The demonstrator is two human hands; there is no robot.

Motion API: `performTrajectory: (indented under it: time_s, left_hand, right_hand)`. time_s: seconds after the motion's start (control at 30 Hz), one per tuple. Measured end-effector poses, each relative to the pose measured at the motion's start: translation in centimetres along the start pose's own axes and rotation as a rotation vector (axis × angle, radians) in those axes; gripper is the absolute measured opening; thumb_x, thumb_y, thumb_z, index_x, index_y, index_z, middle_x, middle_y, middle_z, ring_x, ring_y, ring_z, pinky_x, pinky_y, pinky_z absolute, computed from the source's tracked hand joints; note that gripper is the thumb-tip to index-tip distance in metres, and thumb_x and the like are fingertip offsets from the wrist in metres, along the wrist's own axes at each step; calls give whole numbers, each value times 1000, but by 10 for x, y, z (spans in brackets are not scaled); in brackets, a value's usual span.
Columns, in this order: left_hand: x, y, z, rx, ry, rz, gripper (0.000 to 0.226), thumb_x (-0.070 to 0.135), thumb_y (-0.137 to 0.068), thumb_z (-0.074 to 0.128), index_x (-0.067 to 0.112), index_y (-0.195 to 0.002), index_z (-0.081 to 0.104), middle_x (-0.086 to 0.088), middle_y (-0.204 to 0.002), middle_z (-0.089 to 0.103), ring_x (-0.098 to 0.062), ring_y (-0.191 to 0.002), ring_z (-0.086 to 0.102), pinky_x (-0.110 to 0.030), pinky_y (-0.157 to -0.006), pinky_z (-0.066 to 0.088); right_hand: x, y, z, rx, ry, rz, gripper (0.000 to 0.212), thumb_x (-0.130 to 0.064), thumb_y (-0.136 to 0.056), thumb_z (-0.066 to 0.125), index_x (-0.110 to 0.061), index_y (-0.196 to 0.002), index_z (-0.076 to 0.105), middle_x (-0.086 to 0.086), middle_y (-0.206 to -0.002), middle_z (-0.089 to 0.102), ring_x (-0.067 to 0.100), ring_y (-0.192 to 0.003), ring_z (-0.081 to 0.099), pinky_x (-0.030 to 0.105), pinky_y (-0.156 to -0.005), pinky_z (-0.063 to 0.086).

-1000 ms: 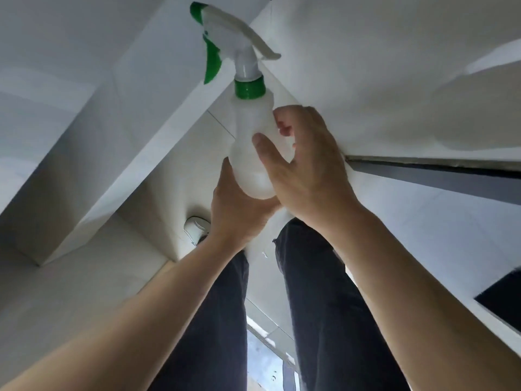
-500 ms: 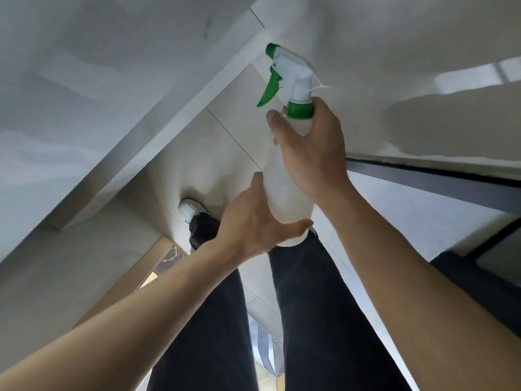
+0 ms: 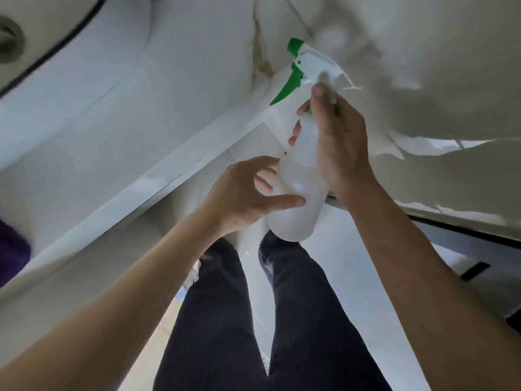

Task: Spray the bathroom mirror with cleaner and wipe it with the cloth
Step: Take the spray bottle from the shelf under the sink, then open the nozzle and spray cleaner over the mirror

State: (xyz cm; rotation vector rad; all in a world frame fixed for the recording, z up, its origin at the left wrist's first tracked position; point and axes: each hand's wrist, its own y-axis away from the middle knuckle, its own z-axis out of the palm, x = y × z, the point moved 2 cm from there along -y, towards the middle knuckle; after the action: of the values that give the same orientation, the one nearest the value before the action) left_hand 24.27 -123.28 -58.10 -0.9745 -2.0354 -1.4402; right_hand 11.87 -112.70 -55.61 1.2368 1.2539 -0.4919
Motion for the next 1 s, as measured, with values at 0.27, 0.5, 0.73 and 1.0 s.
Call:
performTrajectory:
  time_s: [0.27,0.5,0.73,1.0]
  left_hand:
    - [56,52,-66,155,65,74,52,49,-74,87,31,-120,73,11,-101,76,-6,-94,72,-39,-93,57]
    - [77,119,-119,443,171,104,25,22,-88,80,28,-111,75,12,-94,77,-6,-88,73,-23,-86,58]
    - [66,163,-172,570,306,84,19,13,-92,74,30,-102,75,10,-90,76,-11,-83,72,-18,-81,55]
    - [83,188,-287,875,381,280,27,-7,-96,54,11,-106,72,-4,-86,76,-15,-79,72,-22,-75,54]
  right_hand:
    - [-100,15,9,-93,-145,-80,52,-40,-109,36,-7,-79,63,4,-64,65,15,-56,65,23,-57,54]
    - [-165,35,56,-229,-165,-141,52,-41,-108,38,-10,-77,66,3,-68,69,16,-61,67,27,-63,56]
    - [-204,61,123,-322,-201,-264,51,-42,-106,43,-12,-71,63,3,-67,67,18,-64,64,33,-72,51]
    - [-247,69,197,-352,-276,-342,66,-57,-101,41,-9,-59,60,8,-60,63,30,-61,60,47,-69,54]
